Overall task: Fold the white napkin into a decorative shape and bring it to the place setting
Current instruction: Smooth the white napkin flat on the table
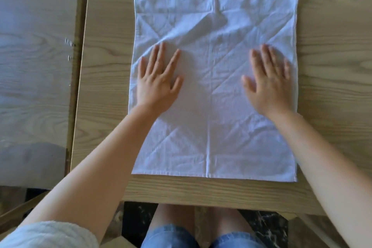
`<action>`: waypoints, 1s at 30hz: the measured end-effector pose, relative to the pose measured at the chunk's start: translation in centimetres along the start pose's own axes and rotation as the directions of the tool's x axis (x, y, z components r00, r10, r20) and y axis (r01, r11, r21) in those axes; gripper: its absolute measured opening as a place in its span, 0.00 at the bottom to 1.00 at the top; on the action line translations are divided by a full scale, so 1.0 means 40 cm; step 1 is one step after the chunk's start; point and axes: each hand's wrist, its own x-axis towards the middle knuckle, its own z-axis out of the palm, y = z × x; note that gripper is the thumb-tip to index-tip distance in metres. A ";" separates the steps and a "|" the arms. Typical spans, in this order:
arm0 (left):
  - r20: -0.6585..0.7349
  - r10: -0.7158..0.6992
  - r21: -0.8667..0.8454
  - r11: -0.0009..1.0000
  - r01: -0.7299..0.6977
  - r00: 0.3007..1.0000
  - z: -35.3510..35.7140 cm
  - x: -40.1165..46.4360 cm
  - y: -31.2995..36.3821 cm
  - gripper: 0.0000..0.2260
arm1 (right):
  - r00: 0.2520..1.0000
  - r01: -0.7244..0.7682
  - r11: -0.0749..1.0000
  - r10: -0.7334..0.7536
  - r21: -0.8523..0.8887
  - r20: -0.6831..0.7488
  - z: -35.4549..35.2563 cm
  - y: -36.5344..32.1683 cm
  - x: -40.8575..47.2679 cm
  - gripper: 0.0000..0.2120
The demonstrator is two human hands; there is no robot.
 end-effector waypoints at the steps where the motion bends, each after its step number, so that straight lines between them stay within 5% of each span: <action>1: -0.016 -0.047 0.002 0.999 0.047 0.999 -0.005 0.008 -0.020 0.28 | 0.999 -0.038 0.999 0.038 -0.001 0.001 -0.004 0.025 0.007 0.30; 5: -0.083 -0.369 -0.083 0.928 0.362 0.926 -0.020 0.082 -0.003 0.27 | 0.966 -0.257 0.966 0.257 -0.010 -0.037 -0.020 0.005 0.058 0.32; 7: -0.137 -0.283 -0.093 0.958 0.272 0.949 -0.022 0.136 0.055 0.26 | 0.975 -0.214 0.977 0.213 -0.008 -0.058 -0.024 -0.064 0.113 0.31; 10: -0.071 0.028 -0.005 1.000 -0.029 0.997 -0.010 0.211 0.117 0.26 | 0.999 0.016 1.000 -0.016 -0.004 -0.040 -0.010 -0.152 0.213 0.28; 15: 0.034 0.144 0.052 0.988 -0.146 0.989 -0.014 0.288 0.052 0.26 | 0.995 0.081 0.997 -0.081 0.003 0.057 0.007 -0.100 0.303 0.28; 23: -0.021 -0.019 0.023 1.000 0.020 1.000 -0.057 0.306 -0.128 0.27 | 0.995 -0.094 0.996 0.094 -0.008 0.008 -0.021 0.115 0.350 0.32; 30: -0.045 -0.105 0.054 0.993 0.107 0.993 -0.069 0.276 -0.084 0.26 | 0.999 -0.035 0.998 0.033 0.057 0.036 -0.049 0.115 0.321 0.31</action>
